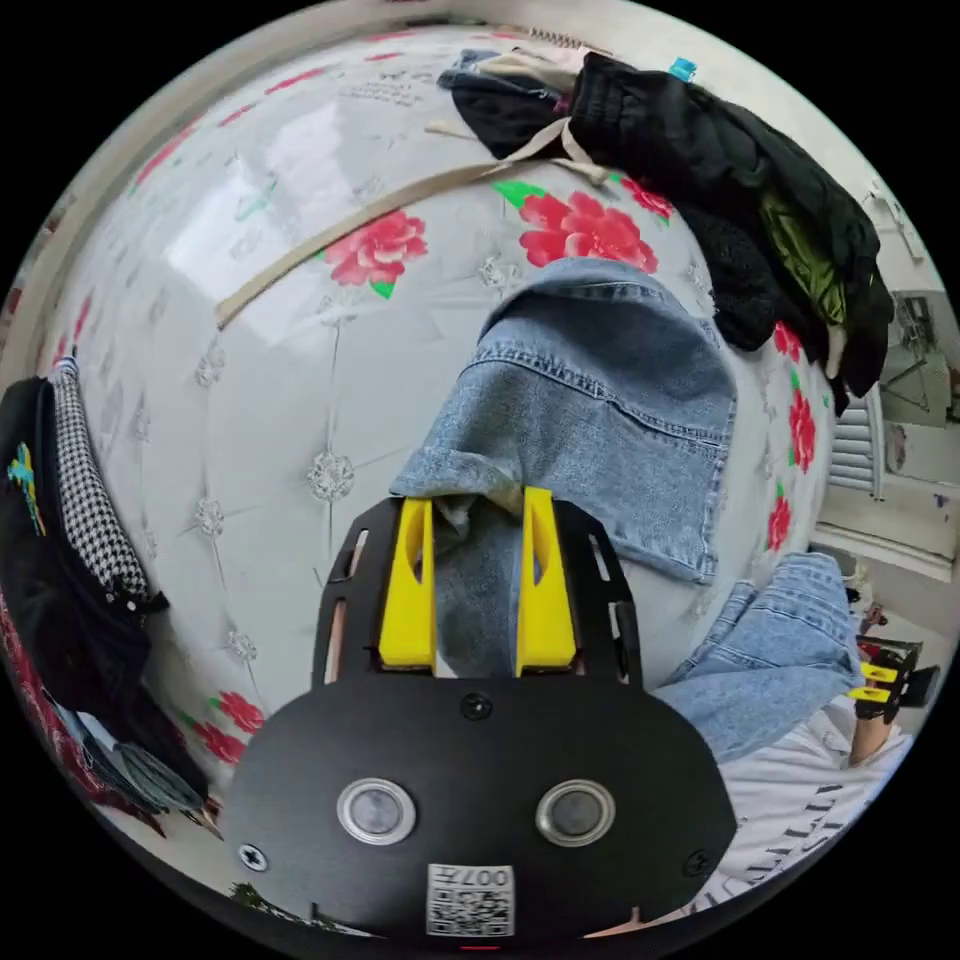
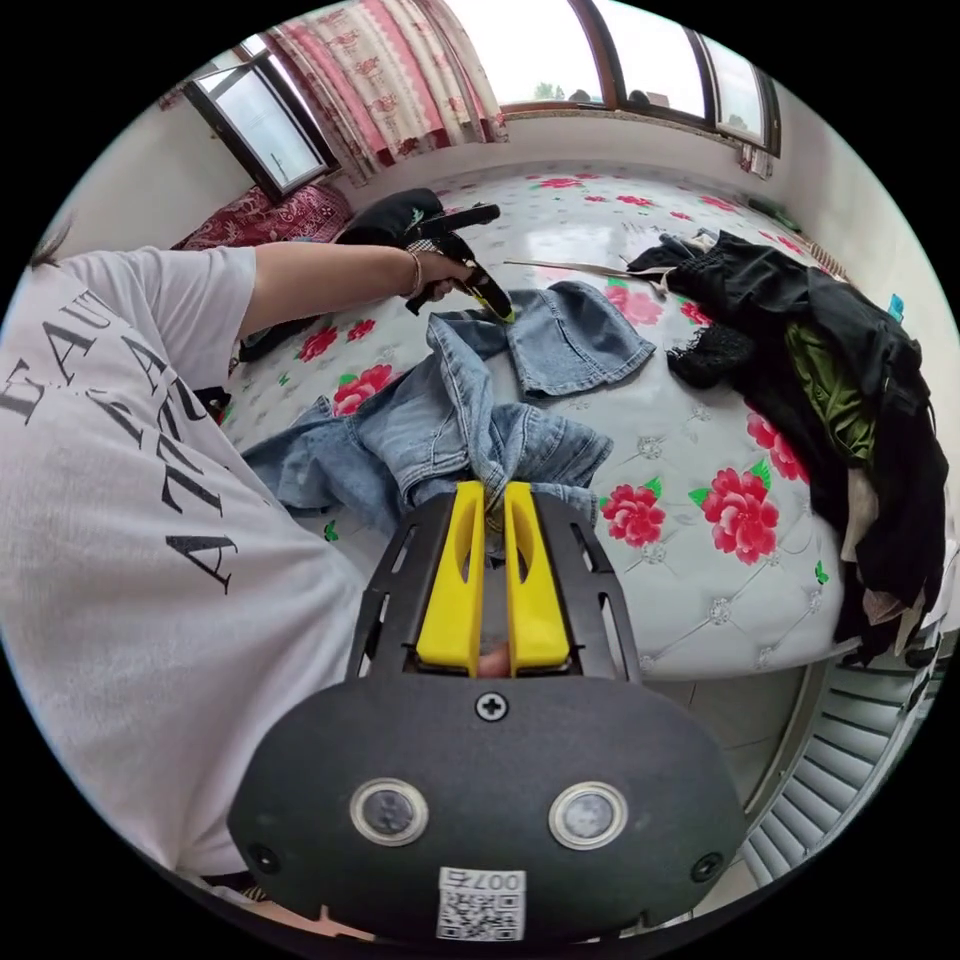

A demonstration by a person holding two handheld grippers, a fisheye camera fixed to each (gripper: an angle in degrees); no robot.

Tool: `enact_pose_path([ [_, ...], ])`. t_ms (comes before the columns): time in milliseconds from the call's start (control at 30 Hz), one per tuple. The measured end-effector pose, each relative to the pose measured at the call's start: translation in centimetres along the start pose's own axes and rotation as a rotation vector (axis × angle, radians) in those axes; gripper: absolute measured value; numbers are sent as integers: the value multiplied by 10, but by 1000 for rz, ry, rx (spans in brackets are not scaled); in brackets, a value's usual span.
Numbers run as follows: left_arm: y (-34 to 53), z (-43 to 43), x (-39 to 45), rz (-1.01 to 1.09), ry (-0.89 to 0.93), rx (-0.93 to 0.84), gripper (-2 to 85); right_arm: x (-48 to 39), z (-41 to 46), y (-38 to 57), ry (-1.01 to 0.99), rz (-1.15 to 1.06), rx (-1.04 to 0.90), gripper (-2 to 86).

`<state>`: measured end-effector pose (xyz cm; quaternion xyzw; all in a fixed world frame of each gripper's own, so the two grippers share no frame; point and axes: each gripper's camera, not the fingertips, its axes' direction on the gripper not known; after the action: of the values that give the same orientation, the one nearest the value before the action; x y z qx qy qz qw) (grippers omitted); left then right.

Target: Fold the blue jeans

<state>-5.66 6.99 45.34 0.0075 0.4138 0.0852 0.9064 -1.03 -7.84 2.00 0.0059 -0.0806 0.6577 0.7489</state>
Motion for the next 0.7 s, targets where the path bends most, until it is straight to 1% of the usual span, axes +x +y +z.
enact_pose_path([
  [33, 5, -5, 3, 2, 13, 31, 50, 1, 0, 4, 20, 4, 0, 8],
  [100, 60, -41, -19, -115, 90, 192, 28, 7, 2, 9, 53, 31, 9, 8],
  [133, 85, -53, -30, -158, 115, 240, 25, 14, 1, 12, 71, 66, 20, 9],
  [167, 147, -78, -56, -261, 159, 344, 22, 19, 1, 13, 79, 85, 30, 9],
  [200, 184, -90, -70, -319, 175, 395, 21, 28, -1, 16, 93, 123, 52, 9],
  [267, 361, -139, -112, -544, 192, 594, 24, 38, -5, 18, 116, 160, 86, 9],
  [300, 457, -161, -121, -656, 173, 678, 27, 42, -8, 19, 120, 177, 114, 10],
  [333, 505, -172, -122, -707, 161, 713, 28, 44, -11, 20, 114, 190, 143, 10],
  [367, 593, -192, -116, -777, 156, 786, 28, 44, -12, 20, 106, 193, 157, 10],
  [400, 634, -202, -109, -803, 154, 825, 28, 40, -14, 20, 70, 179, 188, 11],
  [433, 704, -221, -90, -851, 135, 892, 27, 32, -18, 19, 23, 146, 217, 11],
  [467, 753, -241, -64, -876, 94, 909, 27, 27, -19, 17, 1, 131, 229, 11],
  [500, 784, -262, -35, -873, 23, 901, 26, 15, -23, 11, -15, 108, 244, 11],
  [533, 795, -271, -21, -870, -13, 894, 26, 0, -29, 6, 5, 69, 260, 11],
  [567, 810, -289, 6, -863, -88, 892, 26, -7, -33, 3, 19, 47, 269, 11],
  [700, 811, -345, 61, -809, -286, 972, 28, -46, -86, 2, 62, -40, 413, 14],
])
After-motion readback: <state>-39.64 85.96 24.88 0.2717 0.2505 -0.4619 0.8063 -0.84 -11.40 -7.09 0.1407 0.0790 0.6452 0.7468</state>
